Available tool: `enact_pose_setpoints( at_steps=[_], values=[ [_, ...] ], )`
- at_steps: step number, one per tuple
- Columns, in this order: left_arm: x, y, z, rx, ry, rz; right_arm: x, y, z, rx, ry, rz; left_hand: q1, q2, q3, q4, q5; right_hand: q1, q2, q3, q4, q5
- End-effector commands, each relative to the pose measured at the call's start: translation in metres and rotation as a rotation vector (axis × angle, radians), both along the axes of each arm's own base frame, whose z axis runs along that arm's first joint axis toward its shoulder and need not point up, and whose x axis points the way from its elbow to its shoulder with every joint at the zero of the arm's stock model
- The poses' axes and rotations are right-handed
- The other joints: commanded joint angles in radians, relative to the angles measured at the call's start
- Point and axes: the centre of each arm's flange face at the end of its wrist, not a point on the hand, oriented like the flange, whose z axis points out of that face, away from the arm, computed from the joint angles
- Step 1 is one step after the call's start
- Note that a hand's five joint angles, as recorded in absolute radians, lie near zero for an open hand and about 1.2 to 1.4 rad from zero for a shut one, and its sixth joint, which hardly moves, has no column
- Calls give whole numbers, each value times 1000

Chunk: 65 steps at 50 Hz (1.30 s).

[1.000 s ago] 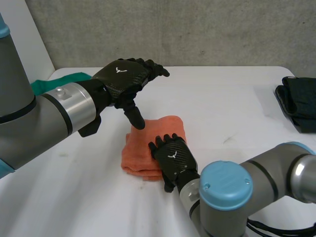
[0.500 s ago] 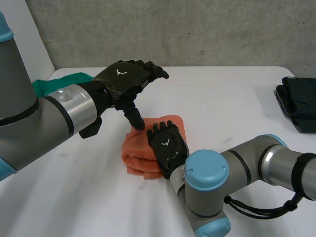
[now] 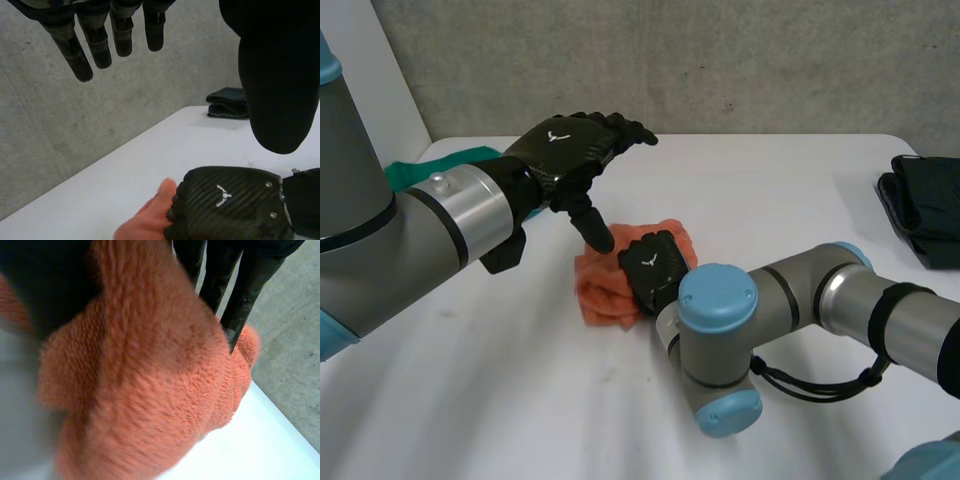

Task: Fold the laundry.

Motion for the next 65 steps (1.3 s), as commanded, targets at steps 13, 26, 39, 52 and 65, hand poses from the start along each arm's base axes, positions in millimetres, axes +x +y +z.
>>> enact_pose_setpoints(
  at_steps=[13, 26, 39, 52, 65],
  values=[
    [1, -2, 0, -5, 4, 5, -135, -108, 56, -8, 33, -187, 8, -5, -13, -5, -3, 624, 350, 385, 354, 542],
    [1, -1, -1, -1, 1, 5, -213, -173, 77, -168, 93, -66, 8, -5, -13, -5, -3, 624, 350, 385, 354, 542],
    [0, -1, 0, 13, 18, 7, -295, -273, 190, -455, -201, -170, 8, -5, -13, -5, -3, 624, 350, 385, 354, 542],
    [0, -1, -4, 24, 12, 5, -382, -309, 124, -343, -227, -107, 11, -2, -10, -2, 0, 624, 350, 385, 354, 542],
    [-2, -2, -10, 11, 13, 31, -468, -298, 29, -171, -194, -179, 14, 1, -7, 1, 3, 624, 350, 385, 354, 542]
  ],
)
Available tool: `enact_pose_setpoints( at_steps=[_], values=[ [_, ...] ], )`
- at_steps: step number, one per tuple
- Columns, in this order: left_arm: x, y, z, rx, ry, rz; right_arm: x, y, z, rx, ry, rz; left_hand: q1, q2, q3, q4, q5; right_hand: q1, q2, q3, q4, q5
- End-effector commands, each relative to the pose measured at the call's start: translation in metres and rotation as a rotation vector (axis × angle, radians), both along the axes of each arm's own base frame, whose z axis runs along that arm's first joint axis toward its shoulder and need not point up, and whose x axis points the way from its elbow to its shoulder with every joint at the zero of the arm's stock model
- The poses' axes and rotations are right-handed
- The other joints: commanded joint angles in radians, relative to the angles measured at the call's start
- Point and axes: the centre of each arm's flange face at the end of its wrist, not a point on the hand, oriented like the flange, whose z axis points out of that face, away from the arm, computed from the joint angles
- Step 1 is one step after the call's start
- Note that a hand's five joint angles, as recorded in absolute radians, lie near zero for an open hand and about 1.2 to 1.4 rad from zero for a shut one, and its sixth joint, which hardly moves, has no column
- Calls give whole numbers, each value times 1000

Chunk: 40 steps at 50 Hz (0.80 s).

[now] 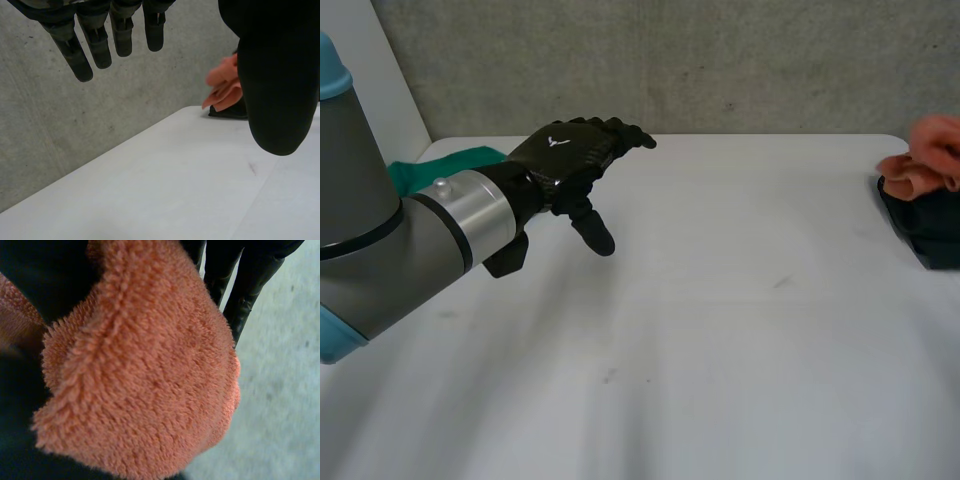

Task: Fold the laundry.

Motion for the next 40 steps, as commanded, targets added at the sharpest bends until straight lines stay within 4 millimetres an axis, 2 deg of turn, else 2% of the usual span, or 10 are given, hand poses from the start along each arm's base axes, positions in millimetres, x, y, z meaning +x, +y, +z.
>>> enact_pose_setpoints(
  at_steps=[1, 4, 7, 8, 19, 27, 31, 35, 36, 40],
  values=[
    [-1, 0, -4, -9, 0, 18, -44, 18, -49, 100, 27, -20, 14, 1, -7, 1, 3, 549, 252, 316, 213, 342],
    [-1, -1, -5, -7, -1, 19, -46, 25, -55, 123, 34, -3, 14, 1, -7, 1, 3, 549, 252, 316, 213, 342],
    [-1, -1, -6, -5, -2, 21, -50, 34, -44, 140, 38, -6, 14, 1, -7, 1, 3, -526, -823, -759, -862, -733],
    [-1, -1, -6, -5, -2, 21, -53, 39, -33, 148, 38, -21, 14, 1, -7, 1, 3, -672, -969, -906, -1009, -880],
    [-1, 0, -3, -11, 2, 19, -93, 65, 78, 167, 18, -305, 11, -2, -10, -2, 0, -672, -969, -906, -1009, -880],
    [0, -1, 0, -19, 7, 24, -86, 89, 151, 137, 228, -579, 11, -2, -10, -2, 0, -672, -969, -906, -1009, -880],
    [1, -3, 2, -26, 10, 28, -59, 94, 186, 64, 311, -700, 8, -5, -13, -5, -3, -672, -969, -906, -1009, -880],
    [2, -4, 6, -40, 19, 36, 24, 94, 203, 11, 245, -610, 5, -7, -16, -8, -6, -672, -969, -906, -1009, -880],
    [3, -4, 8, -45, 21, 41, 55, 96, 203, 12, 203, -546, 5, -7, -16, -8, -6, -672, -969, -906, -1009, -880],
    [12, -17, 14, -92, 36, 120, 117, 111, 196, 80, 84, -392, -4, -16, -24, -16, -15, -672, -969, -906, -1009, -880]
  ],
)
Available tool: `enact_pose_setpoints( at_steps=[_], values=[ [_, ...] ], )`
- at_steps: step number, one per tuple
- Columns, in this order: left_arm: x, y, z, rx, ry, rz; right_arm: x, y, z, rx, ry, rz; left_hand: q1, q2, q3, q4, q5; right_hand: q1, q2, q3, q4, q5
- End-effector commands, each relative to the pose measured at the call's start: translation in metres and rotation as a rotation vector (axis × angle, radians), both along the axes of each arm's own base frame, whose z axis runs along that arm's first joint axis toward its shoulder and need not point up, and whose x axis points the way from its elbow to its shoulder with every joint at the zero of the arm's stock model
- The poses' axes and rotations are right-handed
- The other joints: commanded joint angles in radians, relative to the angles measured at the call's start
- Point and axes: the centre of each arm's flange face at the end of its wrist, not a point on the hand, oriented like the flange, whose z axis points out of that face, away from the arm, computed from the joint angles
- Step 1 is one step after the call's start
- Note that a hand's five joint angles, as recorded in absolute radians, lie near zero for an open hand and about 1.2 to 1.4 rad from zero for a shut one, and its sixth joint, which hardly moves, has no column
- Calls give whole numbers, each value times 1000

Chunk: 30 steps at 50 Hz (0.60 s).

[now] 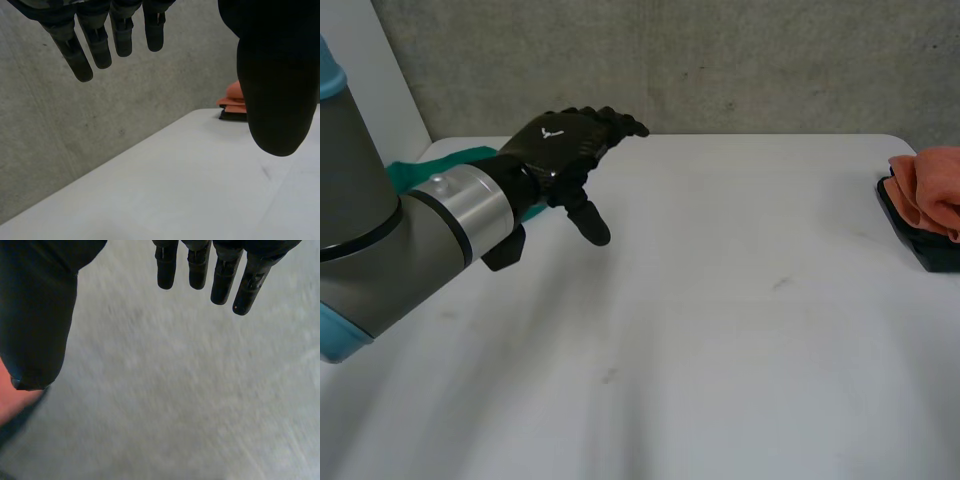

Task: Fold the laundry.

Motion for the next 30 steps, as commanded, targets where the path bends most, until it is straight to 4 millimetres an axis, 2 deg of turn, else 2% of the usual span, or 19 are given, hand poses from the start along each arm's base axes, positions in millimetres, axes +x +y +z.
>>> enact_pose_setpoints(
  at_steps=[1, 6, 7, 8, 11, 13, 14, 15, 17, 20, 21, 26, 30],
  values=[
    [14, -18, 10, -68, 22, 110, 134, 23, -1, 20, -224, 263, -4, -16, -25, -16, -15, -30, -50, -43, -63, -64],
    [34, -47, 21, -164, 54, 252, 183, 55, -10, 70, -320, 383, -12, -25, -33, -25, -23, -30, -50, -43, -63, -64],
    [37, -51, 22, -177, 60, 266, 207, 69, -15, 87, -322, 442, -12, -25, -33, -25, -23, -30, -50, -43, -63, -64],
    [40, -55, 23, -188, 63, 277, 219, 76, -19, 97, -320, 470, -12, -25, -33, -25, -23, -30, -50, -43, -63, -64],
    [54, -75, 23, -221, 72, 329, 257, 102, -41, 145, -317, 564, -7, -19, -27, -19, -18, -30, -50, -43, -63, -64],
    [65, -90, 19, -225, 65, 367, 272, 114, -56, 177, -313, 597, -1, -13, -22, -13, -12, -30, -50, -43, -63, -64],
    [79, -109, 10, -218, 48, 410, 278, 121, -63, 194, -312, 613, 2, -10, -19, -11, -9, -30, -50, -43, -63, -64],
    [87, -119, 3, -211, 35, 433, 286, 133, -75, 220, -311, 637, -1, -13, -22, -13, -12, -30, -50, -43, -63, -64],
    [111, -147, -14, -196, -7, 488, 290, 145, -85, 245, -309, 653, 8, -5, -13, -5, -3, -30, -50, -43, -63, -64],
    [126, -169, -32, -185, -53, 505, 294, 165, -110, 298, -306, 673, 11, -2, -10, -2, 0, -30, -50, -43, -63, -64],
    [132, -182, -46, -176, -84, 504, 296, 169, -116, 310, -304, 679, 11, -2, -10, -2, 0, -30, -50, -43, -63, -64],
    [141, -212, -85, -170, -163, 474, 299, 197, -158, 396, -297, 698, 20, 7, -1, 7, 9, -30, -50, -43, -63, -64],
    [153, -234, -113, -171, -216, 479, 293, 208, -178, 433, -290, 690, 26, 13, 5, 13, 15, -30, -50, -43, -63, -64]
  ],
)
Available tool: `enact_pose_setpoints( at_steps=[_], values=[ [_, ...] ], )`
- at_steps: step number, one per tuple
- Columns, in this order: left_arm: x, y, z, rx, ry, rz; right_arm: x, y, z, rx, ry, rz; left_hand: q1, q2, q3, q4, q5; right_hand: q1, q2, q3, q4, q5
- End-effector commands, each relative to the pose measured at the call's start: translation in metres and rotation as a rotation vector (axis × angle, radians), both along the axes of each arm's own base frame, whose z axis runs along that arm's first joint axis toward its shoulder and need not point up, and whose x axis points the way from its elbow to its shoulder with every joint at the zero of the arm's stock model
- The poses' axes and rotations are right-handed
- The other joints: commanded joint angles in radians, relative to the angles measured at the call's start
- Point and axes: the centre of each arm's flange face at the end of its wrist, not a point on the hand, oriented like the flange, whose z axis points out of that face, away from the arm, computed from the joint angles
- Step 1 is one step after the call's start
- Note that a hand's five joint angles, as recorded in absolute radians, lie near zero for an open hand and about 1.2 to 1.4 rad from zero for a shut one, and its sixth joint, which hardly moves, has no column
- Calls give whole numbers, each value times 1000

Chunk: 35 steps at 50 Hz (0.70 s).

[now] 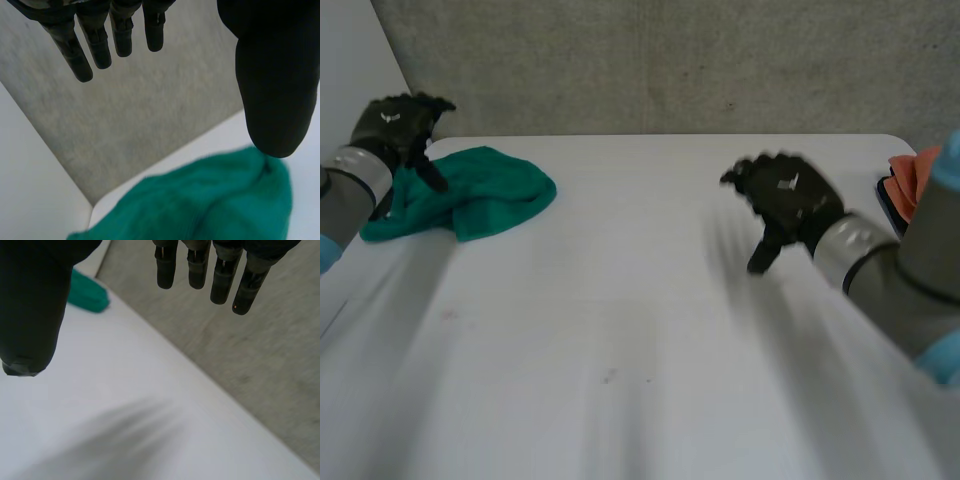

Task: Fold the laundry.

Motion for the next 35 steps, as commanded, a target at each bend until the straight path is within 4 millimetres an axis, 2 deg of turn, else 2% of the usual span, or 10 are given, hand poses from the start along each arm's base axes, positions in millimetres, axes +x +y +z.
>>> enact_pose_setpoints(
  at_steps=[1, 2, 7, 15, 20, 21, 24, 26, 30, 35],
  values=[
    [16, -38, -51, 25, -92, -5, -8, 23, -41, 66, 37, 5, 31, 19, 11, 19, 20, -30, -50, -41, -63, -59],
    [21, -45, -61, 29, -100, -7, -10, 24, -45, 73, 43, 3, 55, 42, 34, 42, 44, -30, -50, -41, -63, -59],
    [17, -54, -81, 32, -94, -79, -15, 32, -61, 83, 69, 3, 122, 110, 102, 110, 111, -30, -50, -41, -63, -59],
    [17, -69, -107, 28, -95, -93, -18, 37, -67, 97, 82, 3, 207, 195, 187, 195, 196, -30, -50, -41, -63, -59],
    [17, -76, -117, 19, -96, -91, -18, 39, -69, 95, 82, 5, 342, 330, 322, 330, 331, -30, -50, -41, -63, -59],
    [17, -78, -120, 16, -97, -90, -18, 39, -69, 97, 82, 5, 427, 414, 406, 414, 416, -30, -50, -41, -63, -59],
    [18, -81, -125, 14, -97, -87, -18, 39, -69, 95, 82, 3, 539, 526, 518, 526, 528, -30, -50, -41, -63, -59],
    [18, -83, -128, 10, -99, -79, -19, 39, -70, 97, 83, 2, 688, 676, 668, 676, 677, -30, -50, -41, -63, -59],
    [18, -84, -126, -5, -117, -33, -19, 39, -70, 95, 82, 0, 1155, 1142, 1134, 1142, 1144, -30, -50, -41, -63, -59],
    [9, -84, -108, -71, -129, 28, -19, 38, -69, 92, 81, 0, 1188, 1175, 1167, 1175, 1177, -30, -50, -41, -63, -59]
  ],
)
